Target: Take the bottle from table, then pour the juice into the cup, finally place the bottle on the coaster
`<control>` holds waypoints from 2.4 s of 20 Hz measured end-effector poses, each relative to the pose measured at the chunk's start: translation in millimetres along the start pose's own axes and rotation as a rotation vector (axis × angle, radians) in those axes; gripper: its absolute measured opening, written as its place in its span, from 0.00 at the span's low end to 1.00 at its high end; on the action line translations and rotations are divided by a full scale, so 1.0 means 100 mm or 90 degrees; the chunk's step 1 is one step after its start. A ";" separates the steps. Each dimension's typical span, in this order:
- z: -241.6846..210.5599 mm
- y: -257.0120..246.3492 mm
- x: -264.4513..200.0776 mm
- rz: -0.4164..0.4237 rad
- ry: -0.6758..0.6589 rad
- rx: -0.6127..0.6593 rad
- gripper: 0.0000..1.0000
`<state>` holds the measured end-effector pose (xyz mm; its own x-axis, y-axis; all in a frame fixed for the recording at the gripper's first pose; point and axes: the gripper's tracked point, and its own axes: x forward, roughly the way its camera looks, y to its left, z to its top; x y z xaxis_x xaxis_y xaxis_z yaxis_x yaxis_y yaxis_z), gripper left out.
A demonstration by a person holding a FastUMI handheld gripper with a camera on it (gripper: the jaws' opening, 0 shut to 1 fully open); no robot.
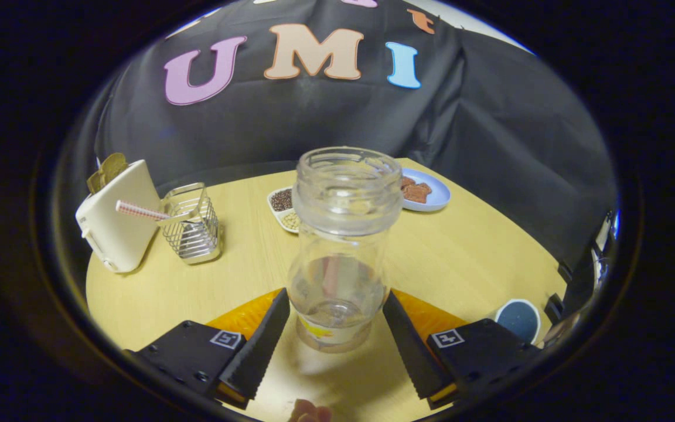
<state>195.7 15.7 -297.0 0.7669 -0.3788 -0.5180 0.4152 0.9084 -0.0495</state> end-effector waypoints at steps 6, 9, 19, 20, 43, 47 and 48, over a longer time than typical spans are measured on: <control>0.07 -0.10 -0.35 0.024 -0.006 -0.005 1.00; 0.21 -0.18 -0.63 0.045 -0.022 -0.008 1.00; 1.29 -0.41 -1.52 0.167 -0.153 -0.023 1.00; 1.39 -0.43 -1.59 0.180 -0.168 -0.021 1.00; 1.75 -0.60 -2.20 0.286 -0.208 -0.048 1.00; 1.72 -0.63 -2.23 0.288 -0.204 -0.048 1.00; 1.72 -0.63 -2.24 0.290 -0.203 -0.046 1.00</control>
<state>81.7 12.5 -31.3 0.9758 0.0298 -0.2168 -0.0185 0.9984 0.0541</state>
